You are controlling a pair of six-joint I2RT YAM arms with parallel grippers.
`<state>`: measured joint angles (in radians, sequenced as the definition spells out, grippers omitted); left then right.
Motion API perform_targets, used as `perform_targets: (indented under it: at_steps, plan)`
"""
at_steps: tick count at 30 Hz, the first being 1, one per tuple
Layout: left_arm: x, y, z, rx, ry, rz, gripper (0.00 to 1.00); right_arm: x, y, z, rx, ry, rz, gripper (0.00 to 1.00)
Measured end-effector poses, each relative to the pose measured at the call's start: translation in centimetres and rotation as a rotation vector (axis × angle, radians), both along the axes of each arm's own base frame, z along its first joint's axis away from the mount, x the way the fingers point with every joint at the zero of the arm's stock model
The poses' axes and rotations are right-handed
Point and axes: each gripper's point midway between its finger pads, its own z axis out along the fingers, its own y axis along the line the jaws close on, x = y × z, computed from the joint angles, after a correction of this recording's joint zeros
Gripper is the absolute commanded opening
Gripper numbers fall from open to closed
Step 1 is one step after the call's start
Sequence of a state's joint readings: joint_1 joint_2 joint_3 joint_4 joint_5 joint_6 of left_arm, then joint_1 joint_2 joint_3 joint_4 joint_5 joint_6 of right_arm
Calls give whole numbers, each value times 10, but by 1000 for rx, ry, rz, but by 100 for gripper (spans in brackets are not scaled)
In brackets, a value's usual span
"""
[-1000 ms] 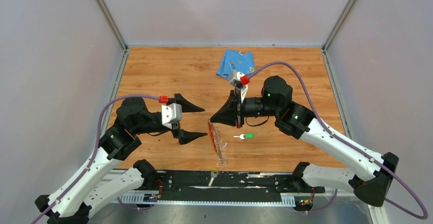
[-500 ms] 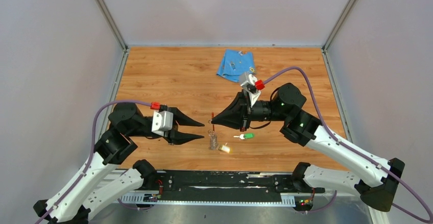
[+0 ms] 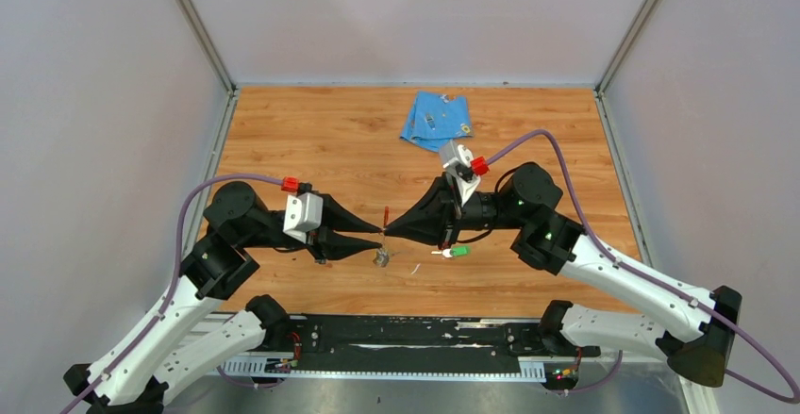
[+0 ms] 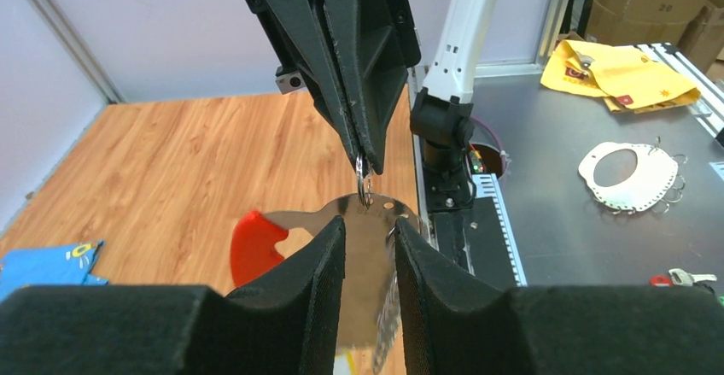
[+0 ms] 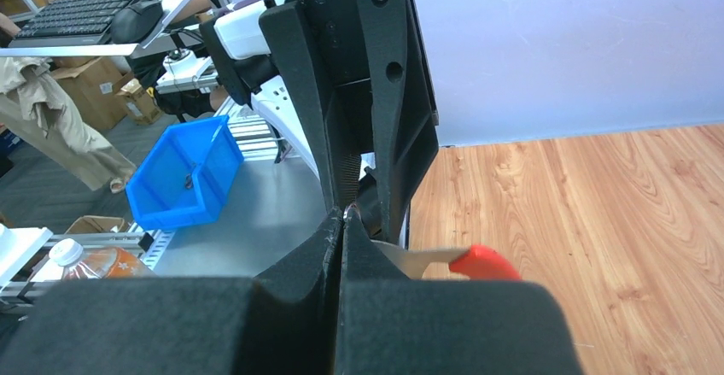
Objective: Put the keys on the keyring
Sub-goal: Adjust the keyring.
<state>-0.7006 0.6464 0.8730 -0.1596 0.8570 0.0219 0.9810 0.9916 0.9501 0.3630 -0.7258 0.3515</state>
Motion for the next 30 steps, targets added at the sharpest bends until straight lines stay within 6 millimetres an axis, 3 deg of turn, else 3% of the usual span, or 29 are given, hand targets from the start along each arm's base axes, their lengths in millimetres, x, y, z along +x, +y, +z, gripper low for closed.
perform_targets:
  at_steps: [16,22,25,29,30]
  plan:
    - [-4,-1,3,-11,46,-21,14,-4,2,-6,2,-5,21,0]
    - [-4,-2,3,-9,55,-22,15,-6,3,-9,-2,-4,30,0]
    - [-4,-2,2,-8,65,-23,0,-7,4,-9,-3,-7,33,0]
    - [-4,-3,2,-8,71,-26,0,-7,4,-10,-4,-12,31,0]
    - [-4,-3,2,-8,70,-26,0,-7,4,-10,-4,-14,31,6]
